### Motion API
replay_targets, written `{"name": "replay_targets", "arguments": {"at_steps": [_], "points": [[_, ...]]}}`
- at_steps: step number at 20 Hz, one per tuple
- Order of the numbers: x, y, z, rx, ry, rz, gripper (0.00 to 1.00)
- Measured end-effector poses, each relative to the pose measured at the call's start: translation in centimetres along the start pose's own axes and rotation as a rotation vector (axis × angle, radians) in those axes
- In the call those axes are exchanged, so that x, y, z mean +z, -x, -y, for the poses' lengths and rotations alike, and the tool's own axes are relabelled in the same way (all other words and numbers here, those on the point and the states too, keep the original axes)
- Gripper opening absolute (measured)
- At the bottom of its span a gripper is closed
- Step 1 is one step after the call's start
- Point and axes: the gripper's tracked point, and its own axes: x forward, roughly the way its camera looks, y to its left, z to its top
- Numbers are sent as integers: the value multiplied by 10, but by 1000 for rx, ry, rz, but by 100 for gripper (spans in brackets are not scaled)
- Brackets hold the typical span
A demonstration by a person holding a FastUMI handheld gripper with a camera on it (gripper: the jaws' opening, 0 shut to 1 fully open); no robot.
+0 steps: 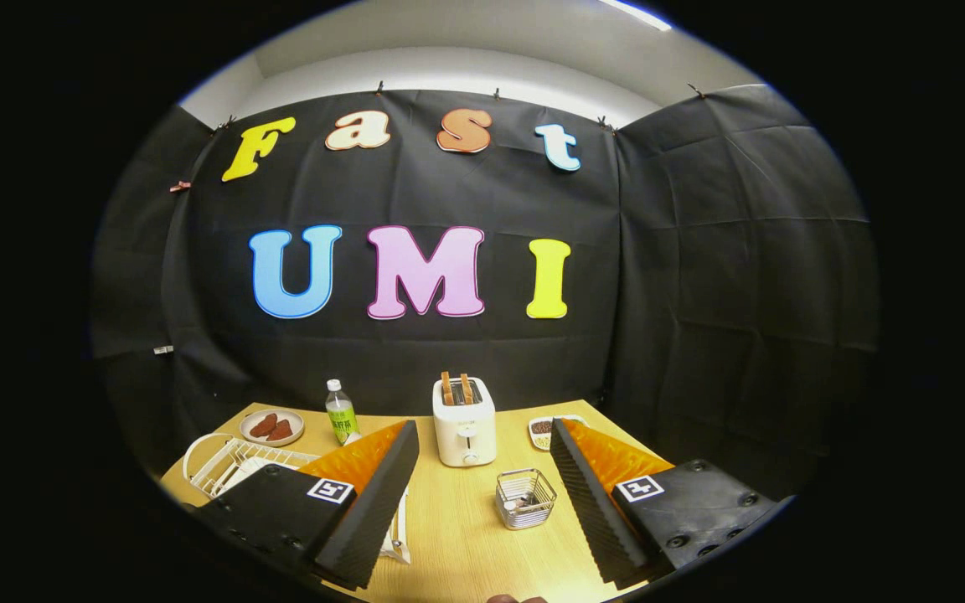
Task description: Take the plate from the dish rack, then take the spoon from the basket and place it into the plate.
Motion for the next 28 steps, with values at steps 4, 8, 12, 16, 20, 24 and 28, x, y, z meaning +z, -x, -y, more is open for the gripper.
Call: {"name": "replay_targets", "arguments": {"at_steps": [4, 8, 12, 16, 20, 24, 28], "points": [[-8, -12, 1, -15, 24, -42, 97], [-11, -32, -11, 20, 6, -105, 98], [-16, -59, -36, 79, -25, -204, 98], [-25, -85, -62, 123, -66, -314, 99], [-43, -100, -93, 156, -62, -411, 99], [-68, -106, -132, 205, -49, -498, 99], [-103, -114, -155, 210, -20, -612, 99]]}}
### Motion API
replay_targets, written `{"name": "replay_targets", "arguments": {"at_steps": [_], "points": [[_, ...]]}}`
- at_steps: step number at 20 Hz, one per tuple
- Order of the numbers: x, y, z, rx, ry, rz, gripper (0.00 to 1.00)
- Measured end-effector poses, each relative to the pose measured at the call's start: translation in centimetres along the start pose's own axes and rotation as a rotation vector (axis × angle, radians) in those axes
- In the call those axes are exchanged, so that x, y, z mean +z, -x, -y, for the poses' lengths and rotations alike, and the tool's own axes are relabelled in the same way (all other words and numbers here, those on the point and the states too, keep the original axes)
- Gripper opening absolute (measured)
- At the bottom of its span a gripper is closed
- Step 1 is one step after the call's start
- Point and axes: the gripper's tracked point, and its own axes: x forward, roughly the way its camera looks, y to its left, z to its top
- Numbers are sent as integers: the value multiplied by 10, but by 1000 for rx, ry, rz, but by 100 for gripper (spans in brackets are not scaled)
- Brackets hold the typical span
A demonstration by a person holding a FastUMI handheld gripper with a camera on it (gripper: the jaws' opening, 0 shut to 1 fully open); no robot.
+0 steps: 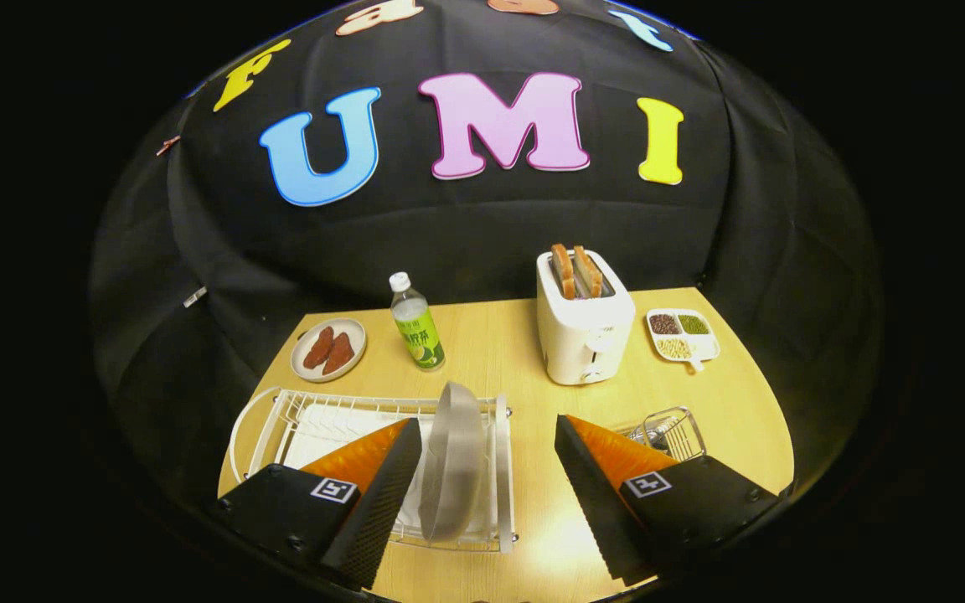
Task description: Take the plate from the dish rack, then take the spoon from the basket and place it into the plate.
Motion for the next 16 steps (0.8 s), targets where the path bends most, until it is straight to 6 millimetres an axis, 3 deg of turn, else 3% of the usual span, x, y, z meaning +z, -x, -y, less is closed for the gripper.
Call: {"name": "replay_targets", "arguments": {"at_steps": [4, 7, 12, 15, 16], "points": [[-18, -24, -16, 21, -33, -92, 98], [-27, -37, -14, 0, -47, -130, 78], [-42, -50, -19, -22, -79, -175, 70], [-45, -52, -27, -10, -105, -200, 37], [-46, -53, -29, -9, -105, -211, 38]]}}
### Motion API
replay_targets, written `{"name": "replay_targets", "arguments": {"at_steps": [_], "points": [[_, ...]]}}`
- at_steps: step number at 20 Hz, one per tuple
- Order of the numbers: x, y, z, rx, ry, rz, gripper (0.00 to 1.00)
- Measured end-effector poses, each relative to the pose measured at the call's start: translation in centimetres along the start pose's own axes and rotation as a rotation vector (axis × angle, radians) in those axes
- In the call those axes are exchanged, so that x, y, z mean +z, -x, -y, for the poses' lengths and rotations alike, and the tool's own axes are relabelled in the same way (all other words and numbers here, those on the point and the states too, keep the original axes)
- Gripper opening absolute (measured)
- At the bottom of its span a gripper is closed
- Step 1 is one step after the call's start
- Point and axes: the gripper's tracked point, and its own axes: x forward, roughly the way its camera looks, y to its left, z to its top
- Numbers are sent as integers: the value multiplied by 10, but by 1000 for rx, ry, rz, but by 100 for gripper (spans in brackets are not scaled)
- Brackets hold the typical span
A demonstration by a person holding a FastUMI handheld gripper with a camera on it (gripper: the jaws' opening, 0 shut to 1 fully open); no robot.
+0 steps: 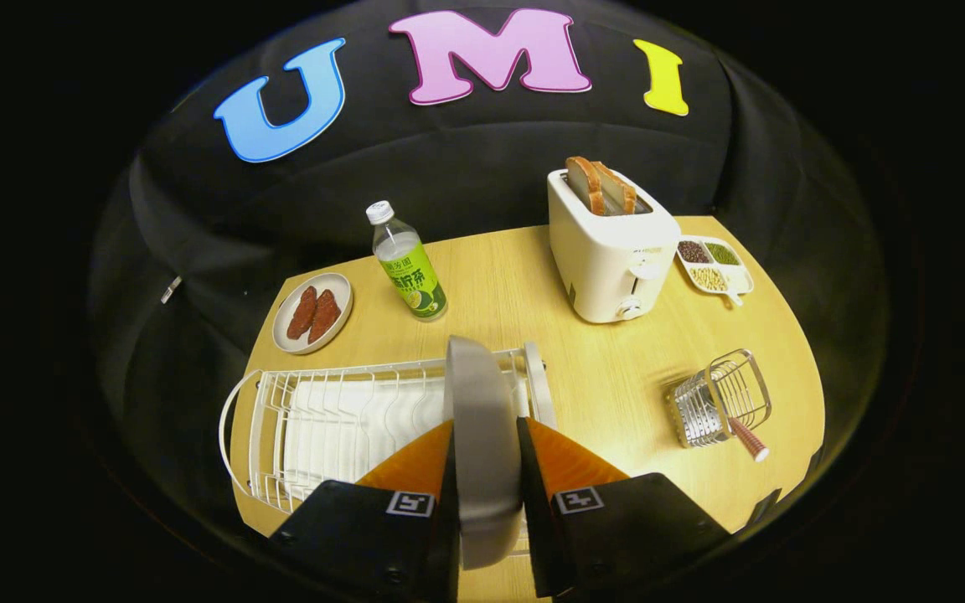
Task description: Take the plate from the dish rack, then take the spoon from the basket and place it into the plate.
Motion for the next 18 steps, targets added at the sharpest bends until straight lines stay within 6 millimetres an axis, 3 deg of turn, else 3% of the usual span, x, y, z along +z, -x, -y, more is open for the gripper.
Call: {"name": "replay_targets", "arguments": {"at_steps": [4, 9, 18], "points": [[0, 1, 1, -22, 42, -4, 36], [6, 8, 16, -109, 62, 23, 28], [18, 10, 23, -174, 87, 50, 28]]}}
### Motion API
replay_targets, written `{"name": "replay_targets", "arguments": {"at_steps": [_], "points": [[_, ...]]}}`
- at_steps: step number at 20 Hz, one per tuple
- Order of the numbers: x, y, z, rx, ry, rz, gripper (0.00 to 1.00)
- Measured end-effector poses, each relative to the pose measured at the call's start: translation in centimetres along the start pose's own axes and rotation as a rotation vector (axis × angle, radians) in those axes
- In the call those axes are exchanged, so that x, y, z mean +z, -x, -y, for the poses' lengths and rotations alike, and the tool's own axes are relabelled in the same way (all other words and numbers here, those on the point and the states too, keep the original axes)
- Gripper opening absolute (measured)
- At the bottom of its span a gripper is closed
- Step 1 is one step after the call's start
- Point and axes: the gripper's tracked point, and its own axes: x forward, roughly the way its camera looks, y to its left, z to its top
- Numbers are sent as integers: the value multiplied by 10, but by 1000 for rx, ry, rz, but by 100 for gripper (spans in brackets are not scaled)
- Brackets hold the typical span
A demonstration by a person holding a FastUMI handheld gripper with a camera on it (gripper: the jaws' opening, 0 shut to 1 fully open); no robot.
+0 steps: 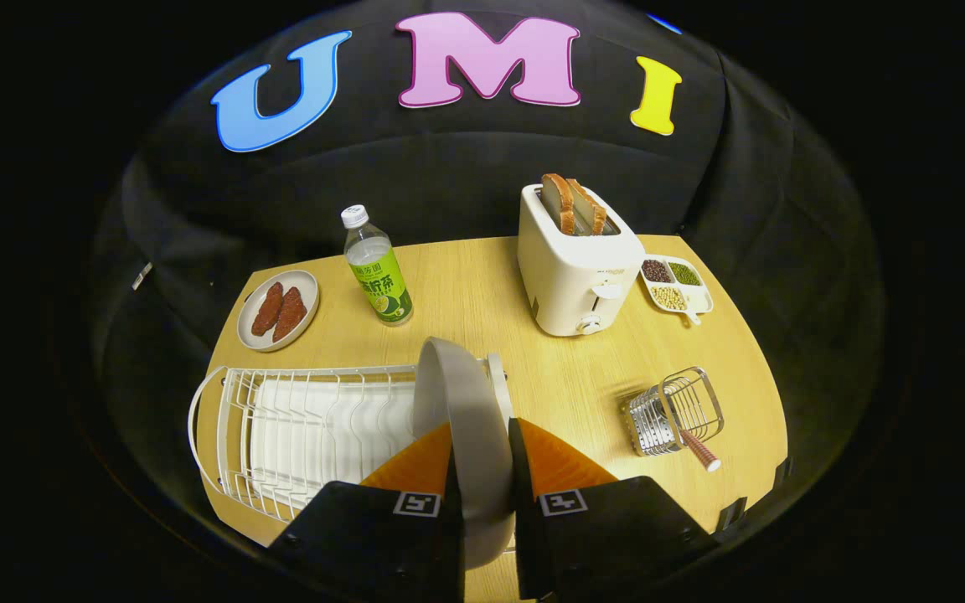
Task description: Take the plate from the dish rack, then take the spoon from the basket and place it into the plate.
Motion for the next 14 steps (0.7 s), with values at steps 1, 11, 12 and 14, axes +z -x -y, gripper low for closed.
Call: {"name": "replay_targets", "arguments": {"at_steps": [1, 11, 12, 14], "points": [[3, 0, -2, -6, 17, 9, 28], [17, 7, -3, -58, 162, 86, 27], [21, 7, 2, -62, 138, 88, 27], [31, 10, 8, -60, 103, 109, 28]]}}
